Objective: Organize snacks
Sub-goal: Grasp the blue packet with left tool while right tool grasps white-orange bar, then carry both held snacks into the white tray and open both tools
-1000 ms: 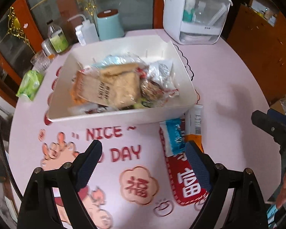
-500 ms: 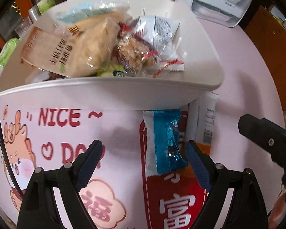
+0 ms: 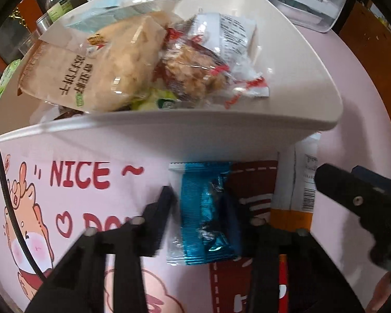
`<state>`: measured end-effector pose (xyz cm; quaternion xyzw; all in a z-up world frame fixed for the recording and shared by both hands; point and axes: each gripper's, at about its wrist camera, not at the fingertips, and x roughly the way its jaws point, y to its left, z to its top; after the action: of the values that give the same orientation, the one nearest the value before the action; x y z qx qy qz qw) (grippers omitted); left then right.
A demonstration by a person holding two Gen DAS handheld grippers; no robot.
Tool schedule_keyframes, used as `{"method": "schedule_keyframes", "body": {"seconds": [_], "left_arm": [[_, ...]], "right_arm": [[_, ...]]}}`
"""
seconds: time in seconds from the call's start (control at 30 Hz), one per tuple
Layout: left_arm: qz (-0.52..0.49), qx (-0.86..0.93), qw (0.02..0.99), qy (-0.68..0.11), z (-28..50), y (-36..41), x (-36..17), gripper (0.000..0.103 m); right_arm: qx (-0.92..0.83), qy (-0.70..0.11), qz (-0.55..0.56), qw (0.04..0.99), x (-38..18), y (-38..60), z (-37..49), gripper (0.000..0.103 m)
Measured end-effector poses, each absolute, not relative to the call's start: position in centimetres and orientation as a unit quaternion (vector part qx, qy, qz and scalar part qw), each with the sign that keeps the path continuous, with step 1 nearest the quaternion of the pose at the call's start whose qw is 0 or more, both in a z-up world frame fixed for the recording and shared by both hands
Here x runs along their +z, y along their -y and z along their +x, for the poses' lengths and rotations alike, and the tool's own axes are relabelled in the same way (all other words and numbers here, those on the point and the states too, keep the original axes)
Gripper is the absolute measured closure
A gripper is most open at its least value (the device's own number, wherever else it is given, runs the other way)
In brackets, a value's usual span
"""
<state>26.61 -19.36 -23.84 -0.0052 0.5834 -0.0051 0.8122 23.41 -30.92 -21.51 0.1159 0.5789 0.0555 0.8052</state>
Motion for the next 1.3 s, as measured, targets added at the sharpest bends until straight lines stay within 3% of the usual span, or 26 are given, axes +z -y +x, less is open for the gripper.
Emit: {"method": "schedule_keyframes", "body": {"seconds": [0.23,0.47,0.57,0.6,0.63,0.93,1.3], "left_arm": [[-0.017,0.009,0.815,-0.580,25.3,16.5,-24.0,0.073],[-0.040,0.024,0.808,-0.587,23.5,13.5,-24.1,0.074],[-0.047,0.026,0.806,-0.590,22.7,12.5,-24.0,0.074],[-0.048,0.026,0.806,-0.590,22.5,12.2,-24.1,0.074],[-0.048,0.026,0.806,-0.589,22.3,11.3,-24.0,0.074],[-0.044,0.019,0.811,-0.582,19.3,9.0,-23.0,0.074],[-0.049,0.000,0.821,-0.569,15.7,5.2,-18.4,0.074]], "right_arm": [[0.035,-0.582,0.068,0.809,-22.4,28.4,23.7,0.020],[0.011,-0.592,0.005,0.806,-23.6,26.1,23.5,0.033],[0.006,-0.584,-0.019,0.812,-23.7,25.3,23.1,0.044],[0.005,-0.580,-0.020,0.814,-23.6,25.2,23.0,0.056],[0.006,-0.576,-0.019,0.817,-23.5,25.2,22.9,0.060],[0.014,-0.576,0.016,0.817,-23.0,27.2,21.5,0.069],[0.050,-0.562,0.069,0.823,-19.2,27.3,16.3,0.070]]}}
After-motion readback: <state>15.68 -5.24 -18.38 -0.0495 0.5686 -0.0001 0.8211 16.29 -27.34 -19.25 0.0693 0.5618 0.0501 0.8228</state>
